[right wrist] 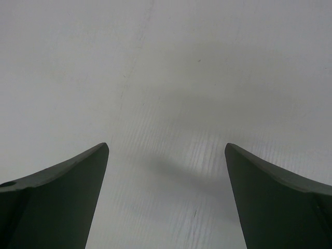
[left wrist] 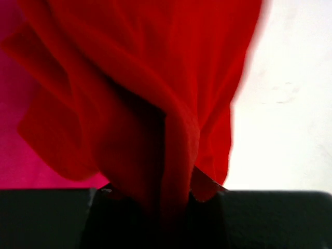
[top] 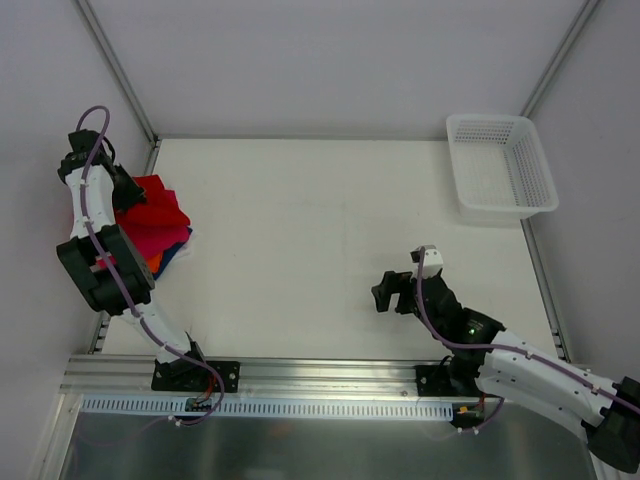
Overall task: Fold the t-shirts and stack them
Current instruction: Neatly place the folded tshirt to the corner
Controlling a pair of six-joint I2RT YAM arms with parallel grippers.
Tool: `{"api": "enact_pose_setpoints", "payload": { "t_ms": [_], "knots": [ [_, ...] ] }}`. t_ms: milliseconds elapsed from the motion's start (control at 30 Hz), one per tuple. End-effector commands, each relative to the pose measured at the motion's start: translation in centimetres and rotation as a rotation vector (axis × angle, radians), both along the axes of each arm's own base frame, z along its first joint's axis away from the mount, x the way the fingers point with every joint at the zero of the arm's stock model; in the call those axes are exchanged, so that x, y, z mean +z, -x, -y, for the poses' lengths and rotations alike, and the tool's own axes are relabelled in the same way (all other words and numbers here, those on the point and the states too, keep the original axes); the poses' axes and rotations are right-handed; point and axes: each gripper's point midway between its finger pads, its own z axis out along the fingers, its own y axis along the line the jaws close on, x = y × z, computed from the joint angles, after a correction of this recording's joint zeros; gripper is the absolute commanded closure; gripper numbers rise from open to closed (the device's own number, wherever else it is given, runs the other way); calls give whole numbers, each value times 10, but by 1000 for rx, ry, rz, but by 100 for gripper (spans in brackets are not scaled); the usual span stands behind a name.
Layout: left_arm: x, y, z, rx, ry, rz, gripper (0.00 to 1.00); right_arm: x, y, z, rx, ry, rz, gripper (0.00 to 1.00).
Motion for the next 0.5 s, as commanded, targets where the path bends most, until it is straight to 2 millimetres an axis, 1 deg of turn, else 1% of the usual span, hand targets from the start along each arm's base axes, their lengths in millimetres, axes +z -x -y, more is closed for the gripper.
{"api": "enact_pose_setpoints", "payload": {
  "t_ms": [0,33,67,100,133,233,300,333,400,467],
  "knots": [
    [-4,29,-11,100,-46,-53,100,28,-8,-11,18,-36,56,0],
    [-6,35,-11,113,-49,-64,100,29,-8,-12,21,-37,56,1],
    [-7,46,-14,142,-80,-87,100,28,-7,-14,29,-40,54,1],
    [-7,52,-15,156,-92,-96,100,29,-6,-16,39,-46,50,1],
    [-6,62,-20,185,-115,-108,100,30,-6,-18,42,-56,52,1],
    [0,76,-25,235,-122,-108,100,33,-2,-20,62,-74,57,0],
    [5,81,-28,257,-140,-111,100,30,0,-17,58,-67,55,0],
    [11,84,-30,267,-155,-100,100,29,1,-15,55,-66,53,1],
    [21,86,-33,286,-180,-84,100,29,4,-11,50,-68,56,0],
    [33,83,-38,302,-206,-61,100,33,5,-7,42,-83,70,0]
  ]
}}
